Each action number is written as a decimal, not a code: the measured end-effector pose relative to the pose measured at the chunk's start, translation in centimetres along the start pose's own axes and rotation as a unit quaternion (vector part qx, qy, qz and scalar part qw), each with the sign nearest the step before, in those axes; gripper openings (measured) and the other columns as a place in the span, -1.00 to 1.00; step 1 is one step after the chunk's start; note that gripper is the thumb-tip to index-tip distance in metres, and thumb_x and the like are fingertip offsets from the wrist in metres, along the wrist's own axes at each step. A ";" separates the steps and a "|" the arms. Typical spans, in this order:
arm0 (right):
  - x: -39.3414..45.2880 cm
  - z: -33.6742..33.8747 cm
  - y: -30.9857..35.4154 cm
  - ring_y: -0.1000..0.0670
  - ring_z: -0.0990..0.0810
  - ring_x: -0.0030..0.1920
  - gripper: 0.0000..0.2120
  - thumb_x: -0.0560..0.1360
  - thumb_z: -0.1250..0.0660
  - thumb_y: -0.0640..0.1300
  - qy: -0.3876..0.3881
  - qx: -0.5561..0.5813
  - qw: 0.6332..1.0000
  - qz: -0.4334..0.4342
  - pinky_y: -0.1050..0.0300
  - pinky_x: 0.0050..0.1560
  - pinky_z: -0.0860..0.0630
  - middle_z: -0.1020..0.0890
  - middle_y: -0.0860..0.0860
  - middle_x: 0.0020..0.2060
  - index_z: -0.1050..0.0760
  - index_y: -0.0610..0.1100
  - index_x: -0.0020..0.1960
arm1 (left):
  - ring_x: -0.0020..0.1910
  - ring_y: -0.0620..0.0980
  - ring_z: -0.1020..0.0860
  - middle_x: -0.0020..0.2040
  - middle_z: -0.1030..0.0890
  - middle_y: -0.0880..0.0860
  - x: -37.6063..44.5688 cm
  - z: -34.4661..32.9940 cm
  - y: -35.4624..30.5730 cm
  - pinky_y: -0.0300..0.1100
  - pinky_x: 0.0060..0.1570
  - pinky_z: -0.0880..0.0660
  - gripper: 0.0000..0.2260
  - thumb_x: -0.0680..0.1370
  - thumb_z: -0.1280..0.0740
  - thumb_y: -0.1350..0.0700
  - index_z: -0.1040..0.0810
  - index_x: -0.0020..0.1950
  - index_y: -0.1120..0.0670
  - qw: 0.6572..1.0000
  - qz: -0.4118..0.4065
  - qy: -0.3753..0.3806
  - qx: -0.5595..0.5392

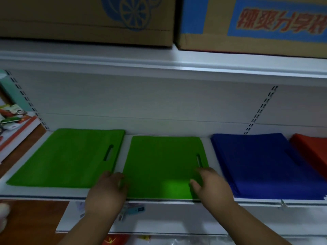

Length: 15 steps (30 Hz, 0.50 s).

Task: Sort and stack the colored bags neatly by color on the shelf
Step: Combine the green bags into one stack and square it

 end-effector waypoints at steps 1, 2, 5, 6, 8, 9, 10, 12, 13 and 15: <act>0.0 -0.3 1.6 -0.02 -0.54 0.20 -0.53 0.57 -0.26 0.13 -0.001 0.003 1.000 0.011 0.10 0.10 -0.51 -0.51 -0.01 0.29 -0.40 0.00 0.43 | -0.12 0.05 -0.57 0.13 -0.52 0.06 0.3 0.5 0.6 -0.20 -0.28 -0.34 -0.75 0.57 -0.31 -0.06 -0.58 0.22 -0.08 1.000 0.000 -0.003 -0.010; 0.1 -0.7 3.5 -0.01 -0.54 0.20 -0.52 0.57 -0.26 0.14 0.001 0.009 1.000 0.025 0.12 0.11 -0.50 -0.51 0.00 0.31 -0.38 0.01 0.44 | -0.06 0.06 -0.58 0.17 -0.53 0.07 0.5 1.2 1.5 -0.20 -0.24 -0.36 -0.72 0.57 -0.32 -0.08 -0.57 0.26 -0.08 1.000 0.000 -0.009 -0.015; 0.4 -3.3 10.2 0.00 -0.53 0.22 -0.52 0.58 -0.23 0.14 0.027 0.034 0.995 0.087 0.16 0.14 -0.47 -0.48 0.01 0.33 -0.33 0.07 0.47 | 0.09 0.06 -0.57 0.22 -0.58 0.06 1.6 3.5 5.8 -0.18 -0.10 -0.46 -0.67 0.55 -0.33 -0.10 -0.53 0.31 -0.11 0.999 0.020 -0.013 -0.023; 0.5 -4.5 12.6 -0.01 -0.50 0.27 -0.51 0.59 -0.21 0.14 0.047 0.031 0.993 0.105 0.16 0.19 -0.44 -0.46 0.01 0.36 -0.29 0.10 0.49 | 0.08 0.05 -0.57 0.19 -0.60 0.06 2.1 4.2 7.7 -0.17 -0.11 -0.46 -0.65 0.56 -0.32 -0.10 -0.50 0.34 -0.12 0.999 0.030 -0.004 -0.021; 0.8 -6.7 16.9 -0.05 -0.42 0.36 -0.50 0.61 -0.16 0.11 0.084 0.026 0.988 0.128 0.13 0.28 -0.38 -0.39 -0.01 0.42 -0.20 0.14 0.53 | 0.02 0.05 -0.58 0.12 -0.64 0.07 3.0 5.5 11.3 -0.16 -0.16 -0.47 -0.60 0.57 -0.30 -0.11 -0.43 0.41 -0.12 0.999 0.049 0.018 -0.012; 1.1 -7.7 18.9 -0.07 -0.40 0.38 -0.49 0.62 -0.15 0.10 0.098 0.028 0.986 0.133 0.11 0.30 -0.37 -0.38 -0.03 0.43 -0.16 0.16 0.54 | 0.05 0.05 -0.59 0.14 -0.64 0.08 3.5 6.1 13.2 -0.16 -0.13 -0.48 -0.56 0.58 -0.29 -0.11 -0.39 0.45 -0.12 0.998 0.057 0.025 -0.007; 1.4 -8.5 20.8 -0.08 -0.40 0.37 -0.48 0.63 -0.14 0.09 0.112 0.031 0.984 0.136 0.10 0.30 -0.38 -0.39 -0.04 0.42 -0.12 0.17 0.55 | 0.11 0.06 -0.58 0.20 -0.62 0.07 3.8 6.8 14.9 -0.16 -0.07 -0.47 -0.53 0.59 -0.28 -0.11 -0.34 0.49 -0.12 0.997 0.068 0.034 -0.003; 1.8 -10.3 23.9 -0.13 -0.43 0.35 -0.46 0.63 -0.14 0.11 0.142 0.020 0.980 0.138 0.07 0.28 -0.40 -0.41 -0.09 0.41 -0.06 0.18 0.56 | 0.15 0.06 -0.57 0.29 -0.58 0.06 4.0 7.6 17.8 -0.17 -0.02 -0.46 -0.49 0.60 -0.26 -0.09 -0.27 0.54 -0.11 0.995 0.088 0.052 -0.006; 1.9 -11.2 25.1 -0.16 -0.43 0.35 -0.46 0.63 -0.14 0.12 0.157 0.003 0.979 0.133 0.05 0.27 -0.41 -0.41 -0.12 0.40 -0.07 0.18 0.56 | 0.09 0.04 -0.58 0.25 -0.59 0.06 4.0 7.7 19.0 -0.19 -0.05 -0.46 -0.48 0.60 -0.26 -0.08 -0.25 0.55 -0.10 0.994 0.092 0.060 -0.014; 1.6 -12.8 26.3 -0.19 -0.44 0.34 -0.51 0.63 -0.13 0.11 0.179 -0.036 0.976 0.115 0.05 0.26 -0.41 -0.40 -0.16 0.40 -0.16 0.16 0.54 | -0.08 -0.02 -0.57 0.12 -0.64 0.05 3.4 7.7 20.4 -0.19 -0.14 -0.47 -0.47 0.59 -0.26 -0.08 -0.22 0.55 -0.12 0.992 0.089 0.082 -0.023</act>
Point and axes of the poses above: each hand's wrist, its own x-axis towards the middle knuckle, its own z-axis out of the back of the hand, y = z × x, the point moved 10 cm from there along x, towards the middle knuckle
